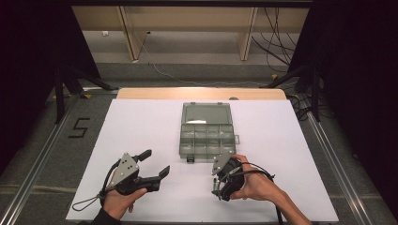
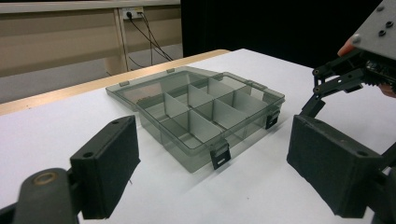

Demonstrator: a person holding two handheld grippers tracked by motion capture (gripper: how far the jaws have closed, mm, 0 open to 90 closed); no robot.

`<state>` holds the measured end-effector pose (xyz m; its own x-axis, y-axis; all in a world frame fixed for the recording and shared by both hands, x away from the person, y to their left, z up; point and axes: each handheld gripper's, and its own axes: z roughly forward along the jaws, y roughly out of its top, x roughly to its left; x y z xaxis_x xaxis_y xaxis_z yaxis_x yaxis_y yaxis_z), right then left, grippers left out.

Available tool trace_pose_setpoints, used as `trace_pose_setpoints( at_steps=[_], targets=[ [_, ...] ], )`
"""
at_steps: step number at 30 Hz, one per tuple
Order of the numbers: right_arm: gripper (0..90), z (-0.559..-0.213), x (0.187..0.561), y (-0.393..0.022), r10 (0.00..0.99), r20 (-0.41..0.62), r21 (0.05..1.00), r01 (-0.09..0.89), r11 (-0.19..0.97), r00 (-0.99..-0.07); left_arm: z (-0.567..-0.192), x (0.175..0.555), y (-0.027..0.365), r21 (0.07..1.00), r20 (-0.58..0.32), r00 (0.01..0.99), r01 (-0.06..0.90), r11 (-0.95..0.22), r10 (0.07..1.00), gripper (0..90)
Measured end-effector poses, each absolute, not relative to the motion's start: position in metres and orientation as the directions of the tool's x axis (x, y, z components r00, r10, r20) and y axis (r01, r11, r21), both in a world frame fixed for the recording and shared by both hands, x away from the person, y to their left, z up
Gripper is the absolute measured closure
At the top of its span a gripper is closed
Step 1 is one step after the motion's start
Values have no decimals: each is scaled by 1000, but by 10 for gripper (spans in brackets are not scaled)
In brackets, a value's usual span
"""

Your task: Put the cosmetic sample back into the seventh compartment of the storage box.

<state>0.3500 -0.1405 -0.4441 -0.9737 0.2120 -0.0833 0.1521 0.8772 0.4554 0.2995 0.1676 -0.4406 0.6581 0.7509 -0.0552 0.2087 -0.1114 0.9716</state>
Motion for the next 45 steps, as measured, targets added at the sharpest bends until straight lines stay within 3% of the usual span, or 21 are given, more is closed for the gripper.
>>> trace_pose_setpoints(
  at_steps=[13,20,29,39,45],
  targets=[
    [168,-456,354,-128,133,-52,379,104,920,-990,-440,300,168,971,-53,658,209,-114,751,159],
    [184,-459,356,-124,139,-37,352,117,929,-990,-440,300,168,971,-52,659,209,-115,751,159],
    [235,-463,358,-122,122,-31,319,106,942,-992,-440,300,168,971,-53,659,209,-116,750,159],
    [384,-464,359,-121,113,-13,301,104,948,-994,-441,300,168,973,-55,664,204,-111,746,159],
    [398,-463,358,-120,111,-18,294,101,950,-994,-440,300,168,971,-51,660,208,-117,750,159]
  ],
)
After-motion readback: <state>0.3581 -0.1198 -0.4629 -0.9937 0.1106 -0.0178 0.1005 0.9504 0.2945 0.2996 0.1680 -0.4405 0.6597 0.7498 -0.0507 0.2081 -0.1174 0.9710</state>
